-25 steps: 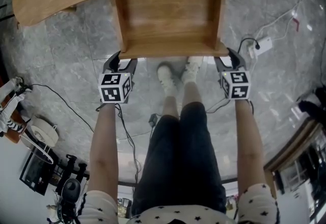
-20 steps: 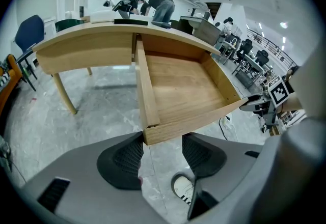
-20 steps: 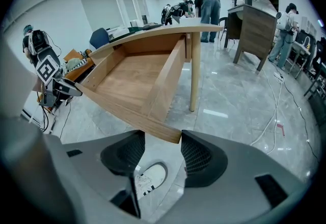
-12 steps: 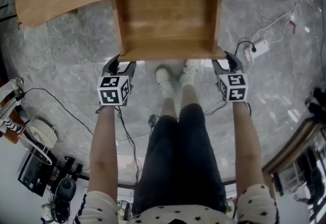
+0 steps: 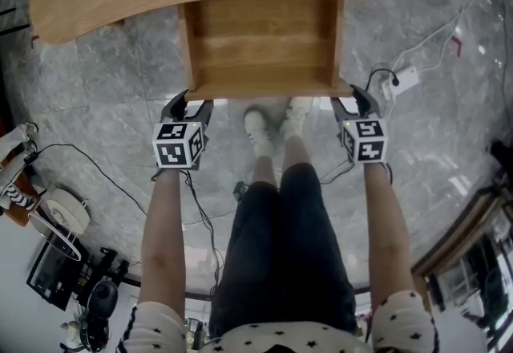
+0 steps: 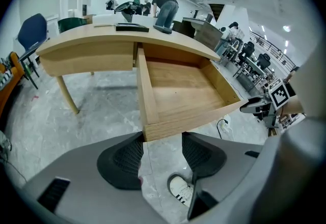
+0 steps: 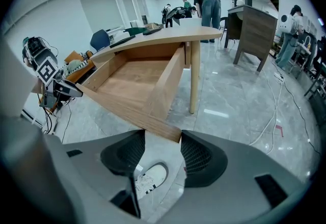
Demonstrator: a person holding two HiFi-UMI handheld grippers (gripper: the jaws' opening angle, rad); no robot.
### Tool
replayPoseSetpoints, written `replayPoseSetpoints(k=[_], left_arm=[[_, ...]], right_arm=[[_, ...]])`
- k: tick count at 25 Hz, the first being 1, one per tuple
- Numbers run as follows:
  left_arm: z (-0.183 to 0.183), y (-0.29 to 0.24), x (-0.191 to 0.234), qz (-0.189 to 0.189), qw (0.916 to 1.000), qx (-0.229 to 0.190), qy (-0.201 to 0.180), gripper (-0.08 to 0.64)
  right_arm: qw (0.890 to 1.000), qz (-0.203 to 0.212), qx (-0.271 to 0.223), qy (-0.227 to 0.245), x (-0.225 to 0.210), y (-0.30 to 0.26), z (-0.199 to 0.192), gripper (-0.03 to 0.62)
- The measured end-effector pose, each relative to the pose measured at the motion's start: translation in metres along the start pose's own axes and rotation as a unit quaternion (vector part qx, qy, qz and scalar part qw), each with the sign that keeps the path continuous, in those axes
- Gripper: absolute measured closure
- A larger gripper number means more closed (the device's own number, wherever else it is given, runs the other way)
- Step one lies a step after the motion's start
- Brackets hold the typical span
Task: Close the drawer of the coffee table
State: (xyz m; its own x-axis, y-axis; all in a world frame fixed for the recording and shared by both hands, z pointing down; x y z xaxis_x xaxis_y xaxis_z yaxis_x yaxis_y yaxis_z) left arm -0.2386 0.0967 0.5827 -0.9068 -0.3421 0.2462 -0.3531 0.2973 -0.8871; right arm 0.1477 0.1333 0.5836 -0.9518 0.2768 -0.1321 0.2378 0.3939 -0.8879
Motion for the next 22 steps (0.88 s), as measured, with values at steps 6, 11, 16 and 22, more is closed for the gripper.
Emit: replayPoseSetpoints(k=[6, 11, 16, 22], left_arm=[[0.008, 0.008, 0.0, 0.003, 1.0, -0.005, 0.0, 0.31], [0.013, 0.012, 0.0, 0.003, 1.0, -0.006, 0.001, 0.311], [0.016, 0.017, -0.001, 0.004, 1.0, -0.006, 0.003, 0.31], [0.02, 0.022, -0.002, 0.006, 0.9999, -0.008, 0.006, 0.311]], right_arm=[[1.0, 0.003, -0.002, -0.002, 0.001, 0.008, 0.006, 0.364], [1.0, 0.005, -0.004, -0.006, 0.002, 0.011, 0.01, 0.364], [1.0, 0.009, -0.001, -0.002, 0.001, 0.016, 0.014, 0.368], [1.0, 0.011, -0.003, -0.003, 0.002, 0.021, 0.018, 0.368]])
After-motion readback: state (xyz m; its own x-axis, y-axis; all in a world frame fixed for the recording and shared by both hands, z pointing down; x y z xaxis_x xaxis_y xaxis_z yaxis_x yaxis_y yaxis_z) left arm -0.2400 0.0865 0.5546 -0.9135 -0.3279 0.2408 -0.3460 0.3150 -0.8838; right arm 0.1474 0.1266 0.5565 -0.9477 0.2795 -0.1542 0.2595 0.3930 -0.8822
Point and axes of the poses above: the fingertips, and each gripper's own axes: y backward along the fingers, x to its left, z out of its top, the point moved 6 cm from there along y, backward along the fingers, and after that the axes turned 1 degree about -x, right-handed, at the moved point
